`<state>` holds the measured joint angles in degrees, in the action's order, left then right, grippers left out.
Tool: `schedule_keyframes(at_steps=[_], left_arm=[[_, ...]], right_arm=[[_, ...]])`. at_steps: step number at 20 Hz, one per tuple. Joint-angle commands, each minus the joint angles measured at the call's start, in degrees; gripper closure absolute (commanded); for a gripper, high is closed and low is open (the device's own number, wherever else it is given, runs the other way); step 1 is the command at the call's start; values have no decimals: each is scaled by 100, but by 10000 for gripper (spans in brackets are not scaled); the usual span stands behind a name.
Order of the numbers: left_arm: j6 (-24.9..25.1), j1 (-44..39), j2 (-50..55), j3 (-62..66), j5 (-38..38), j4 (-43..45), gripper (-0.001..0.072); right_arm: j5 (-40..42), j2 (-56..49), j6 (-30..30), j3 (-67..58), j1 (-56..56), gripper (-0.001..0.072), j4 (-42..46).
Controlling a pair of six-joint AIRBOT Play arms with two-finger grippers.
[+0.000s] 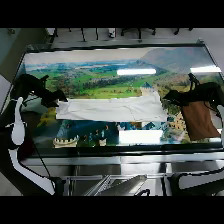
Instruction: Fold the shirts.
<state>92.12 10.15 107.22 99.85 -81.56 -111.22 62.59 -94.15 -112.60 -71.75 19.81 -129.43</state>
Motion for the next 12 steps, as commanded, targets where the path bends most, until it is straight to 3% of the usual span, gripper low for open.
schedule_keyframes(at_steps=[1,5,12], left_arm=[[-348,245,-273,378,-249,15,29],[-463,457,-651,549,-444,26,29],[-461,177,-422,540,-533,66,29]], right_arm=[[625,-315,-374,-52,212,57,70],[772,-756,-918,-52,197,57,-848],[769,-907,-916,-74,-96,58,-879]])
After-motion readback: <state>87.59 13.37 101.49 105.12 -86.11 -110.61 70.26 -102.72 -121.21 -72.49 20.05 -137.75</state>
